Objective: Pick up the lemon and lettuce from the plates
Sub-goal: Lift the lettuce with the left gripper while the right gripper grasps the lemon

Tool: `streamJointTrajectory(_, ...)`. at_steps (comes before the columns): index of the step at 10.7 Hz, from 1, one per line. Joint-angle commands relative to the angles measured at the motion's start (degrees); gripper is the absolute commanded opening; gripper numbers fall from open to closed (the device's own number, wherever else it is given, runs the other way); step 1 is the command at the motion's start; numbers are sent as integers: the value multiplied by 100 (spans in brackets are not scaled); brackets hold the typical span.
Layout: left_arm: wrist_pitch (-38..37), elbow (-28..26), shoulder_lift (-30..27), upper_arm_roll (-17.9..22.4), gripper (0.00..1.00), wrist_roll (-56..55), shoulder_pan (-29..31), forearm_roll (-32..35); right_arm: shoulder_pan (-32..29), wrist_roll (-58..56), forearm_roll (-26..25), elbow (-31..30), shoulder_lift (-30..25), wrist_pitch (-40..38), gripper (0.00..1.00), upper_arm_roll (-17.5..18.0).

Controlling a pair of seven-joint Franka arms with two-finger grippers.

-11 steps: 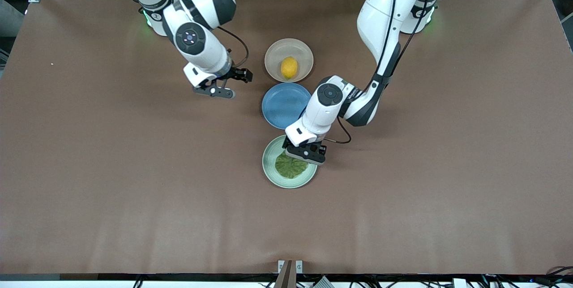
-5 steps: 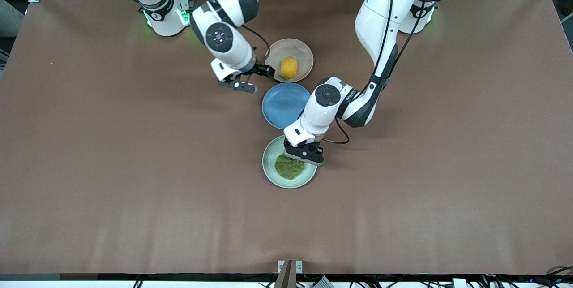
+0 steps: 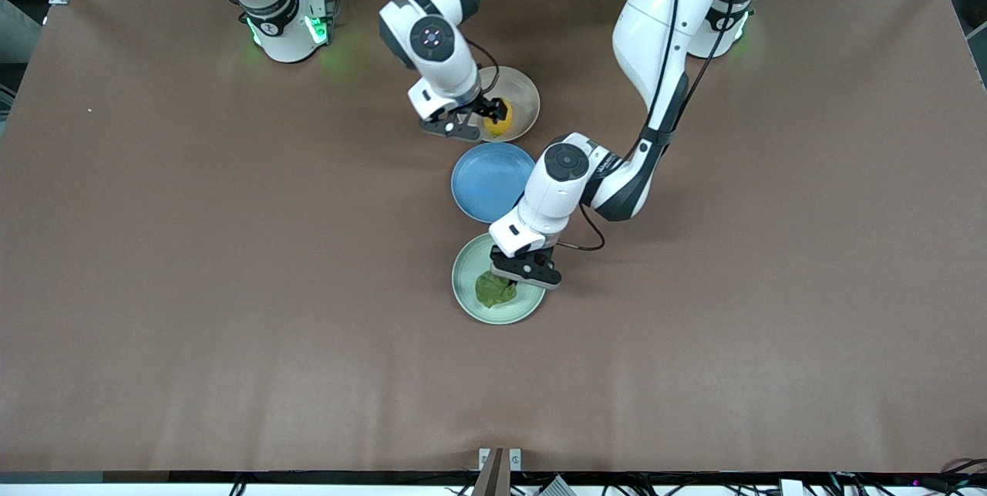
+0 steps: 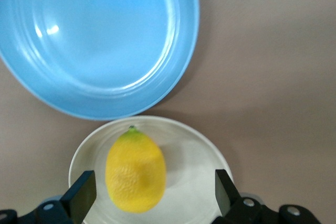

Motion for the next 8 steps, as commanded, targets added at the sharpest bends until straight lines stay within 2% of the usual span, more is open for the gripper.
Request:
streamJointTrajectory(1, -419, -115, -719, 277, 0, -250, 40, 162, 412, 369, 141, 102, 341, 428, 100, -44)
streamJointTrajectory(4, -2156, -150, -1676, 287, 0, 143, 531, 380, 826, 696, 124, 304, 833, 833, 100, -53)
streamJointTrajectory(7, -3161, -220, -2153, 270, 0, 969, 1164, 390, 844, 696, 80, 304, 922, 878, 100, -53)
streamJointTrajectory(8, -3372, -325, -2276, 261, 0, 1390, 1401, 390, 879, 696, 45, 304, 957, 878, 84, -61)
